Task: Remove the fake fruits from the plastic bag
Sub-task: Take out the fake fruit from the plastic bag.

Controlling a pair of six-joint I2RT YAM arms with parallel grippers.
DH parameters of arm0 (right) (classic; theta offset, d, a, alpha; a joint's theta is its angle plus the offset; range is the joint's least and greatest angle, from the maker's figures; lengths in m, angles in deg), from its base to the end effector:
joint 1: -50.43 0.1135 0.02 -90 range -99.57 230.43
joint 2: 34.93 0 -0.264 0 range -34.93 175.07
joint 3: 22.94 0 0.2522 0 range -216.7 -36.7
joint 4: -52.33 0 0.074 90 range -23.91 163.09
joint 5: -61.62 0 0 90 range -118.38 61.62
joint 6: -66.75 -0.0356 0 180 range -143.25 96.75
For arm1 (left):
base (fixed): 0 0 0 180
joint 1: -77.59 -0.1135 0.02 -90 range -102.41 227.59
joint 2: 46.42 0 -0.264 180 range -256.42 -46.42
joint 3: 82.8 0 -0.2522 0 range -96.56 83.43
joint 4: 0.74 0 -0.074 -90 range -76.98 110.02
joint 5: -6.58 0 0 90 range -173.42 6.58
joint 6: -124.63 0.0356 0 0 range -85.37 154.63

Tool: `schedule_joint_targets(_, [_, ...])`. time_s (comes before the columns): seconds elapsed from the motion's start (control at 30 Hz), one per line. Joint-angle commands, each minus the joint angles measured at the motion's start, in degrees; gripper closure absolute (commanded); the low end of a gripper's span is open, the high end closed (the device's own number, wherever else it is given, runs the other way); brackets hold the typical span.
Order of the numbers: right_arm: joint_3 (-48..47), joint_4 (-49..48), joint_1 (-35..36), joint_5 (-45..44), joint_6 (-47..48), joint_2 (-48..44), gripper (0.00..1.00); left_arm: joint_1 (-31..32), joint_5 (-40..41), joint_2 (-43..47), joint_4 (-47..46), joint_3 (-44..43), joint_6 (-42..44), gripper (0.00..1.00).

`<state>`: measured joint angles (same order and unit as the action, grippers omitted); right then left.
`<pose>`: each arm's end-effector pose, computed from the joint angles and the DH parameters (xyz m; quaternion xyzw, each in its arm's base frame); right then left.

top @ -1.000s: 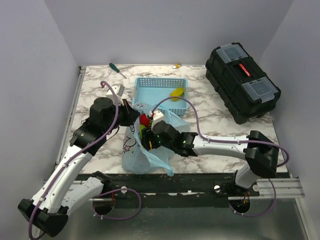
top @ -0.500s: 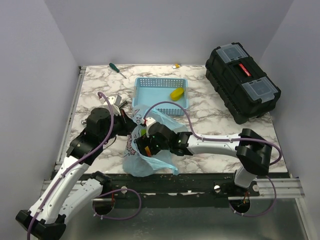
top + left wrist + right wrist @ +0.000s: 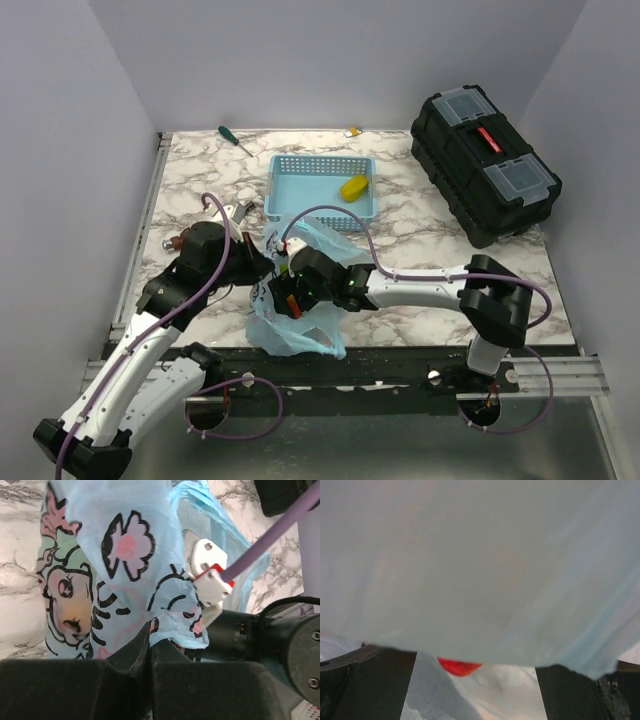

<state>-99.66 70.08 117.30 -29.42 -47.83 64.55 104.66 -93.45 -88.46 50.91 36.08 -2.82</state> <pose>0.1496 0.3486 0.2051 -0.3241 0.8484 0.2939 0.2981 0.1345 -0.0757 0.3140 -0.0372 0.8739 -0.3203 0.3638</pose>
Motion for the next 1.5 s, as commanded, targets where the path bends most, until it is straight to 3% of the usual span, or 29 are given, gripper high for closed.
schedule_joint_targets(0.0, [0.4,-1.84,1.93,-4.68,0.8,4.75,0.08,-0.26,-1.63,2.92,-0.52,2.44,3.09,1.0])
schedule_joint_targets(0.17, [4.05,-8.49,3.01,-10.16,0.05,7.21,0.09,-0.26,0.75,6.11,-5.41,6.54,6.64,1.0])
schedule_joint_targets(0.43, [-0.27,-5.28,3.05,-17.63,-3.6,12.3,0.14,-0.26,2.33,5.83,-6.33,9.68,8.92,1.0])
schedule_joint_targets(0.73, [-0.4,-4.48,3.07,-17.49,-2.63,10.84,0.29,-0.27,3.04,6.09,-6.27,11.88,10.42,1.0])
schedule_joint_targets(1.27, [-0.94,-2.09,3.06,-24.49,-3.51,5.17,0.71,-0.31,-1.76,2.75,-9.47,12.11,12.23,1.0])
schedule_joint_targets(1.47, [-1.18,-1.79,2.96,-26.43,-4.45,2.01,0.75,-0.26,-2.95,1.73,-9.82,12.1,12.05,1.0])
